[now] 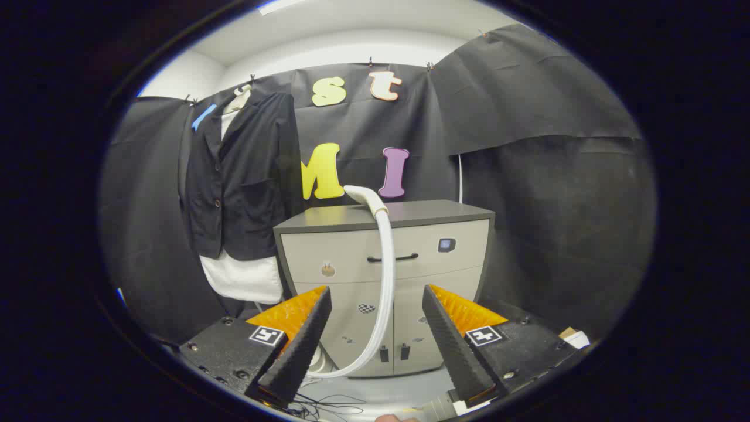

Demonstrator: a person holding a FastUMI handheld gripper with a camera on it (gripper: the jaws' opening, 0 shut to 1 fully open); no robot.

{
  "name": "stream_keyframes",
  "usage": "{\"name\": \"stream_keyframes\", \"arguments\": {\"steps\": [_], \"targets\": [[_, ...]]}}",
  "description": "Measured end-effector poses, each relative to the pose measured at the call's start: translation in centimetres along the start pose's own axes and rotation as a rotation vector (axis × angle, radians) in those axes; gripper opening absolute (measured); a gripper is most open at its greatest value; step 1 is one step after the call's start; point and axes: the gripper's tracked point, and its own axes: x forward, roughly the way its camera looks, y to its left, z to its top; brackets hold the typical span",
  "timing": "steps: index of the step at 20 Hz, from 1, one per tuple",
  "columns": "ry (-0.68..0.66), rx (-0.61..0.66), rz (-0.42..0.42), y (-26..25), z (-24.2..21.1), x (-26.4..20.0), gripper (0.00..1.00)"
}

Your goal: Iron the clothes twice with a garment steamer, once on the left side and once on the right side.

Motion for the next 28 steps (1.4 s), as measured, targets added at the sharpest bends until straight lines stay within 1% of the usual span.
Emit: {"name": "stream_keyframes", "arguments": {"steps": [8, 11, 13, 17, 21, 24, 28], "targets": [[0.017, 0.003, 0.005, 0.1, -0.1, 0.3, 0.98], [0.025, 0.02, 0.033, 0.6, -0.1, 0.4, 0.98], [0.051, 0.024, 0.039, 0.6, -0.4, 0.6, 0.98], [0.064, 0.024, 0.038, 0.9, -0.4, 1.2, 0.98], [0.158, -0.037, 0.054, 1.5, -2.2, 2.0, 0.98], [0.179, -0.003, 0.081, 2.5, -2.0, 2.9, 0.98], [0.203, 0.038, 0.06, 2.3, -1.0, 4.7, 0.98]]}}
